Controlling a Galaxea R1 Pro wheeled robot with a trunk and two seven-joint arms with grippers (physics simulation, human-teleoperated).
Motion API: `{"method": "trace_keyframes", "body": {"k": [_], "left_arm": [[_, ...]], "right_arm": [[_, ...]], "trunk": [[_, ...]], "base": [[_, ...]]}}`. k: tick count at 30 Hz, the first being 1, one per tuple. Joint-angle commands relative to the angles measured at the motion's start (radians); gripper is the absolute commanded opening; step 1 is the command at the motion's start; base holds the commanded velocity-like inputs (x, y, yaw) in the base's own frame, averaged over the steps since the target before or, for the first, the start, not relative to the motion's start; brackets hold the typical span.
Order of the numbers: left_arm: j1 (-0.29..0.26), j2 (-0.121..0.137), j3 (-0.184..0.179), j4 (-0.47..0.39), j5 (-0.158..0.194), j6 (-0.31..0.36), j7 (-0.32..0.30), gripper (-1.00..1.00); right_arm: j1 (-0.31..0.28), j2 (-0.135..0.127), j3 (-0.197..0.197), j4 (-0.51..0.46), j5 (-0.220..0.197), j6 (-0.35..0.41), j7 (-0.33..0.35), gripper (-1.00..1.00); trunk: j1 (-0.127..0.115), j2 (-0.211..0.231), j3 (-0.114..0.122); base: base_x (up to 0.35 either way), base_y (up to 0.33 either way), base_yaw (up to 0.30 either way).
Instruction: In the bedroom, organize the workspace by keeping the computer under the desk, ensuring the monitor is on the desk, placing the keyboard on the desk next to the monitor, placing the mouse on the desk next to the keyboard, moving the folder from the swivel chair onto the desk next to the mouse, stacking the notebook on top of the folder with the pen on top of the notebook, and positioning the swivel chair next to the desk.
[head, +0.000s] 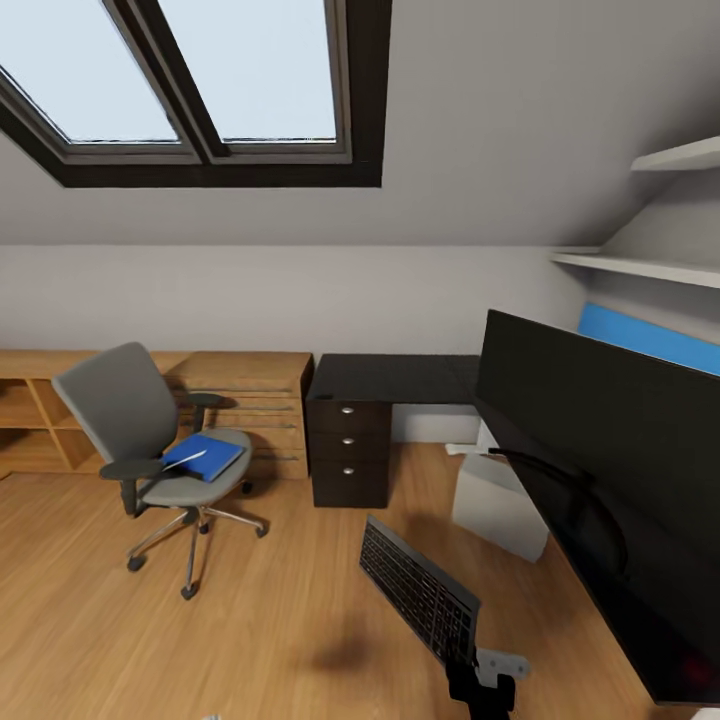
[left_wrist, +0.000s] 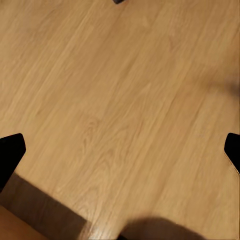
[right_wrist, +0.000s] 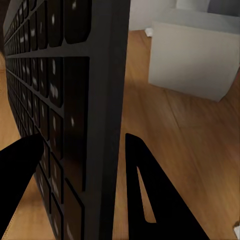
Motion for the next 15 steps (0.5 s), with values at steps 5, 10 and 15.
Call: {"method": "trace_keyframes", "body": {"k": [5, 10, 15], "left_arm": [[-0.001, 0.001, -0.005, -0.001, 0.009, -0.002, 0.007, 1.00], [-0.001, 0.001, -0.005, 0.000, 0.009, -0.002, 0.007, 1.00], [-0.001, 0.001, -0.005, 0.000, 0.008, -0.002, 0.007, 1.00]], "right_arm": [[-0.001, 0.000, 0.008, 0.000, -0.004, -0.003, -0.006, -1.00], [-0.001, 0.000, 0.008, 0.000, -0.004, -0.003, -0.005, -1.00], [-0.001, -0.001, 0.007, 0.000, -0.005, -0.003, -0.005, -1.00]], "trunk": [[-0.019, 0.035, 0.015], [-0.038, 0.070, 0.030], [-0.057, 0.105, 0.046]], "base": [[0.332, 0.014, 0.000], [0.334, 0.002, 0.000], [0.337, 0.000, 0.000]]}}
